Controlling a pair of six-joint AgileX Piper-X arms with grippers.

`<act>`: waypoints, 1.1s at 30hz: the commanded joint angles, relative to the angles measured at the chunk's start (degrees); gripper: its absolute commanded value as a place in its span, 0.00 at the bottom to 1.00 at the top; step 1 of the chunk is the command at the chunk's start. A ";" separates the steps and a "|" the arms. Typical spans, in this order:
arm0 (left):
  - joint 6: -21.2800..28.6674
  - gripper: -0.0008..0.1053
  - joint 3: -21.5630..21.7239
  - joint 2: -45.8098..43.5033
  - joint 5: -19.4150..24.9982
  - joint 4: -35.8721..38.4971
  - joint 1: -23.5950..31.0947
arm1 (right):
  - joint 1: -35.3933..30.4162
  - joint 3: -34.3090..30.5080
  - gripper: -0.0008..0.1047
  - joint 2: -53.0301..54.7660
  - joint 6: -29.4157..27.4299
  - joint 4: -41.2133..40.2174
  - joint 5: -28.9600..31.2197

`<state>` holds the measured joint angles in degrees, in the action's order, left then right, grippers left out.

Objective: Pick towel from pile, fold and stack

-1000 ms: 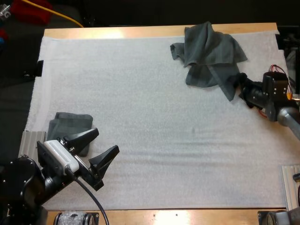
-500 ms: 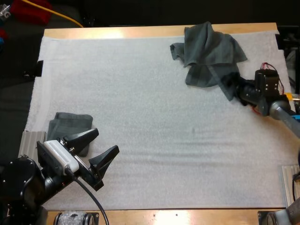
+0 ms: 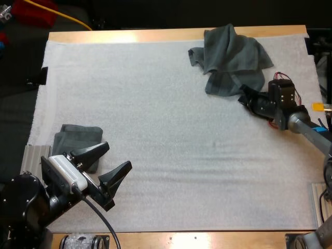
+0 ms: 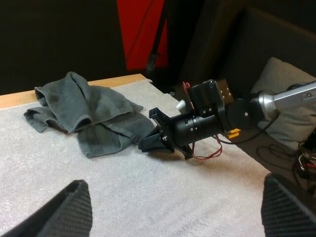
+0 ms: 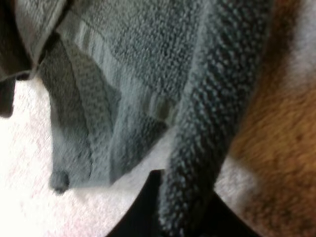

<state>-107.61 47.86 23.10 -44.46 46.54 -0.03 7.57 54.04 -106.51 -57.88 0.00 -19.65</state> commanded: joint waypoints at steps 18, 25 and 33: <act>-0.49 0.66 0.45 0.15 -0.77 -0.15 -0.32 | 0.08 -0.02 0.01 9.61 -10.77 -3.08 1.87; -0.49 0.66 0.45 0.15 -0.77 -0.15 -0.32 | 0.08 -0.02 0.01 18.01 -14.22 -3.26 1.86; -0.49 0.66 0.45 0.15 -0.77 -0.15 -0.32 | 0.08 5.59 0.01 24.36 -14.42 -5.94 -1.53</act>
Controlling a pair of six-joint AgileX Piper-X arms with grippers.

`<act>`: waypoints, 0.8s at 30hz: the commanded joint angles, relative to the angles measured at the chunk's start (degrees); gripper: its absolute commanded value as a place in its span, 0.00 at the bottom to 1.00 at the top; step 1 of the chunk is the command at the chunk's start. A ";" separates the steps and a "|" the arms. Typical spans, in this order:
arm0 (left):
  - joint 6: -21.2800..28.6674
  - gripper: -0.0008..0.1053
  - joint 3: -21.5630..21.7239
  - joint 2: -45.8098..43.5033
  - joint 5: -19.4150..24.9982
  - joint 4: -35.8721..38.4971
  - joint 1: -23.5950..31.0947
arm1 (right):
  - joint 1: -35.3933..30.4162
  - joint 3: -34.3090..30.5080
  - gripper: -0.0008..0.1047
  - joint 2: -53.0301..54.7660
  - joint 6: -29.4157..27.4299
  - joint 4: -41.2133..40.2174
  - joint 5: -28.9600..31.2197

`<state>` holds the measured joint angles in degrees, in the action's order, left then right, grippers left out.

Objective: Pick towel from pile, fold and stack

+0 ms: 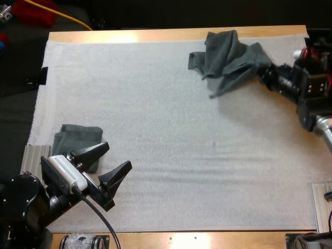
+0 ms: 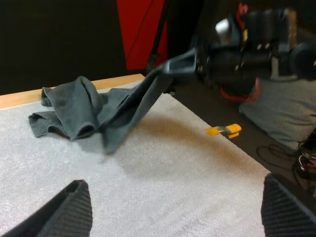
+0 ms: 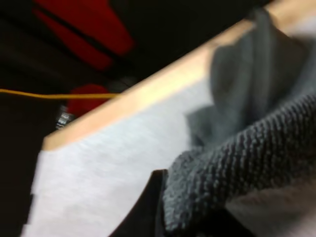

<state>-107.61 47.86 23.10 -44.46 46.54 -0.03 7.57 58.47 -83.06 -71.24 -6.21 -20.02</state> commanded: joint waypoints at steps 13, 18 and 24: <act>-0.49 0.66 0.45 0.15 -0.77 -0.15 -0.32 | 0.08 18.46 0.01 1.42 -1.06 -14.62 -7.60; -0.49 0.66 0.45 0.15 -0.77 -0.15 -0.32 | 0.08 20.82 0.01 3.35 -2.12 -18.93 -9.10; -0.49 0.66 0.45 0.15 -0.77 -0.15 -0.32 | 0.57 20.80 0.01 7.34 -5.12 -26.48 -9.76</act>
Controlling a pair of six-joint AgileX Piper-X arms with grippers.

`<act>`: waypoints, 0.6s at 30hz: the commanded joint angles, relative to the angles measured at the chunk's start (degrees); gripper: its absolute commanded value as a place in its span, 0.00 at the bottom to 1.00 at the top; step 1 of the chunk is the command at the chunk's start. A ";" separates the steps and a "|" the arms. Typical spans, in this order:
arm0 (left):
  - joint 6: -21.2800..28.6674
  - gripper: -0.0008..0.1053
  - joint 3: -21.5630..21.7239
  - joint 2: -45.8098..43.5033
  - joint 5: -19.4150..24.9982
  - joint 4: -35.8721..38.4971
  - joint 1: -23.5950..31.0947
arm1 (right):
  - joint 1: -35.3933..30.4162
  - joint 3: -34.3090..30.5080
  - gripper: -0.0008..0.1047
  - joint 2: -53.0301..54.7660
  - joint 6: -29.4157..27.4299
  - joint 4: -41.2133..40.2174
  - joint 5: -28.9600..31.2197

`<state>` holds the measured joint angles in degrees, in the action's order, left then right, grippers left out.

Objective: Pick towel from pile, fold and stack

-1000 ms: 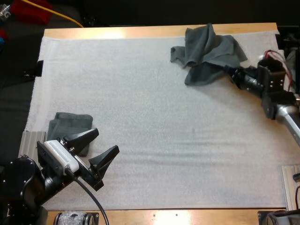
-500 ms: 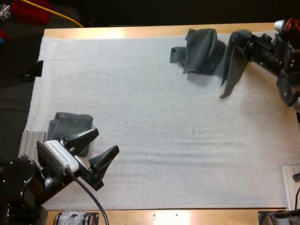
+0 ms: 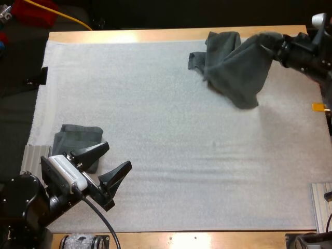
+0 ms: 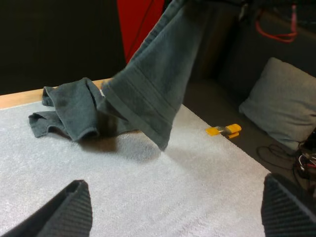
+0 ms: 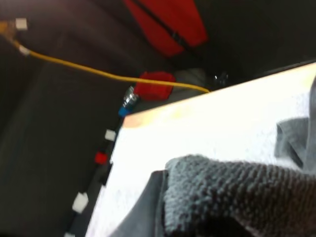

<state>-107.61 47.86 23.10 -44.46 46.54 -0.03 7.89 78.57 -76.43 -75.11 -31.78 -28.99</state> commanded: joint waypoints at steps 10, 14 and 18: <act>-0.49 0.66 0.45 0.15 -0.77 -0.15 -0.32 | 8.37 0.69 0.01 3.24 -7.86 -16.55 0.07; -0.49 0.66 0.45 0.15 -0.77 -0.15 -0.32 | 13.04 0.69 0.01 3.24 -8.67 -19.76 1.60; -0.49 0.66 0.45 0.15 -0.77 -0.15 -0.32 | 18.33 0.22 0.01 3.24 -10.17 -22.20 3.74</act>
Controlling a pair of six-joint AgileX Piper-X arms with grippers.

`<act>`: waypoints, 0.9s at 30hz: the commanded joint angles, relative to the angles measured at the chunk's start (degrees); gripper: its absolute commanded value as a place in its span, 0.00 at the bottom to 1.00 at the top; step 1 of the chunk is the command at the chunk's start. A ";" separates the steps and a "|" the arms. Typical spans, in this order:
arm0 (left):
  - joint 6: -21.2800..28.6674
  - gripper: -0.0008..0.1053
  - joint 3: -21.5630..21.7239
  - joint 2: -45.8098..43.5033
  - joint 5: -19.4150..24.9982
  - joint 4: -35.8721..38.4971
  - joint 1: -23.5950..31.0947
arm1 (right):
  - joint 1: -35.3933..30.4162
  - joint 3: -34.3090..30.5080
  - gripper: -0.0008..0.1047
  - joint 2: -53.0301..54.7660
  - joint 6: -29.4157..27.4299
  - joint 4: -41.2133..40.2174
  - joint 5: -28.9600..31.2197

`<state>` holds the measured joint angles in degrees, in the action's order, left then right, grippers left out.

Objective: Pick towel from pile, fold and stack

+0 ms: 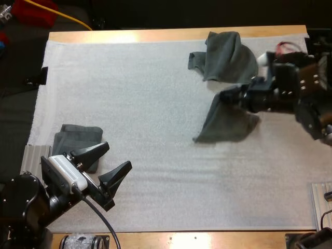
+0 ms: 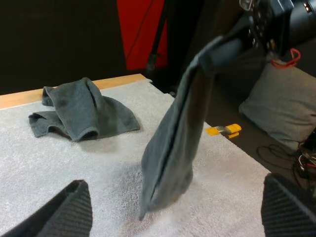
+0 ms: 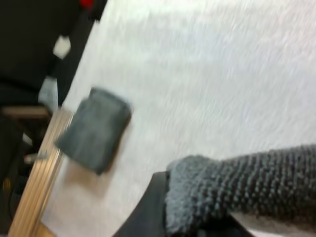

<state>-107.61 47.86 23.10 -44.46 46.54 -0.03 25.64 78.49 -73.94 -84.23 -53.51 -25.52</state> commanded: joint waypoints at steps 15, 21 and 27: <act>-0.49 0.66 0.45 0.15 -0.77 -0.15 -0.32 | 12.34 -5.81 0.01 -5.55 0.82 0.66 1.57; -0.49 0.66 0.45 0.15 -0.77 -0.15 -0.32 | 16.25 -6.01 0.01 -8.21 0.95 -1.72 0.83; -0.49 0.66 0.45 0.15 -0.77 -0.15 -0.32 | 19.91 -6.01 0.01 -11.97 0.92 -2.65 -1.76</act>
<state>-107.61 47.86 23.10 -44.46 46.54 -0.03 45.25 72.33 -85.63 -83.17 -56.08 -26.64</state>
